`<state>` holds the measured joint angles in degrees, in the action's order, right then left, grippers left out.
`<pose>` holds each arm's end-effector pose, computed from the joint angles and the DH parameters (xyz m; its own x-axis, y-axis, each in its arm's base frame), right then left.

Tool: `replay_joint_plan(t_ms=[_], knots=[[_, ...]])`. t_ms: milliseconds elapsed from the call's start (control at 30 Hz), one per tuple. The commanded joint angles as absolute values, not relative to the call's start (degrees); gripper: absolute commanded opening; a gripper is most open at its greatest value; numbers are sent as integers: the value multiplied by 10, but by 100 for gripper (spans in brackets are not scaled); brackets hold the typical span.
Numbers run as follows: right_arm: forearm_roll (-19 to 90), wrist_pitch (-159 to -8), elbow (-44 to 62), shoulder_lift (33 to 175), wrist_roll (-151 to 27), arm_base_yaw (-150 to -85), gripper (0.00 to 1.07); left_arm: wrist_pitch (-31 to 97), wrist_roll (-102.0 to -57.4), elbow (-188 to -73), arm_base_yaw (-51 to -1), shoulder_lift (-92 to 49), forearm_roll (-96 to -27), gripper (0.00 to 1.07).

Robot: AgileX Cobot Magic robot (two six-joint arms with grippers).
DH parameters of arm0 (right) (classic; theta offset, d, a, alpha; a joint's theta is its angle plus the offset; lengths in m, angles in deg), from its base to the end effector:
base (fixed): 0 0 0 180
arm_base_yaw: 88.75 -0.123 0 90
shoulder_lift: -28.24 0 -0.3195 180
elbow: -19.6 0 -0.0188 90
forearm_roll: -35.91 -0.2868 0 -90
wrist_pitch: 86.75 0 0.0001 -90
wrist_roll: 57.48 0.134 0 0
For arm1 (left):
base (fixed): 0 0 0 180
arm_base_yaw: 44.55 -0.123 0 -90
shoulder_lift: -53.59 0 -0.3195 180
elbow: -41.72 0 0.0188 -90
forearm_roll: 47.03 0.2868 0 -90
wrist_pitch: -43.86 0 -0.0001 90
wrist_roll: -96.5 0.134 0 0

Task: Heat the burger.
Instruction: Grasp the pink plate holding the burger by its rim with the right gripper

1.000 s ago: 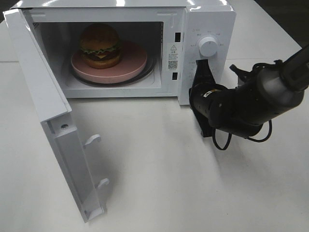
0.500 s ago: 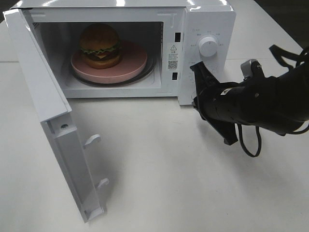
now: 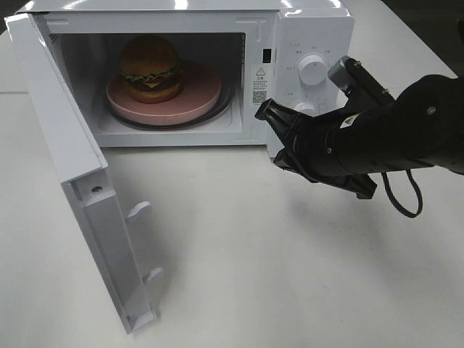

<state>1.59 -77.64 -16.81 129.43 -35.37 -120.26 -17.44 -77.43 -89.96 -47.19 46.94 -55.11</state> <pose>0.3228 0.1840 0.1514 -0.6898 0.5467 -0.4747 0.1974 0.7728 0.6032 0.0269 -0.0153 0.2816 -0.4356 0.0175 -0.9000 0.0815 0.9965 -0.0200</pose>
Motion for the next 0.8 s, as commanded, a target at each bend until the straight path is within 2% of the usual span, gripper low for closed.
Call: replay_joint_plan(t_ms=[33, 233, 533, 800], knots=[[37, -844, -158, 1266, -448, -1201, 5, -174, -776, -898, -474, 479, -551, 101], [68, -960, -116, 1259, -547, -1201, 5, -174, -776, -898, -474, 479, -551, 101], [121, -1124, -45, 1259, -797, -1201, 5, -174, -776, -898, -474, 479, -551, 101], [226, -1220, -19, 1259, -1056, -1201, 5, -174, -776, -898, -474, 479, -551, 101]])
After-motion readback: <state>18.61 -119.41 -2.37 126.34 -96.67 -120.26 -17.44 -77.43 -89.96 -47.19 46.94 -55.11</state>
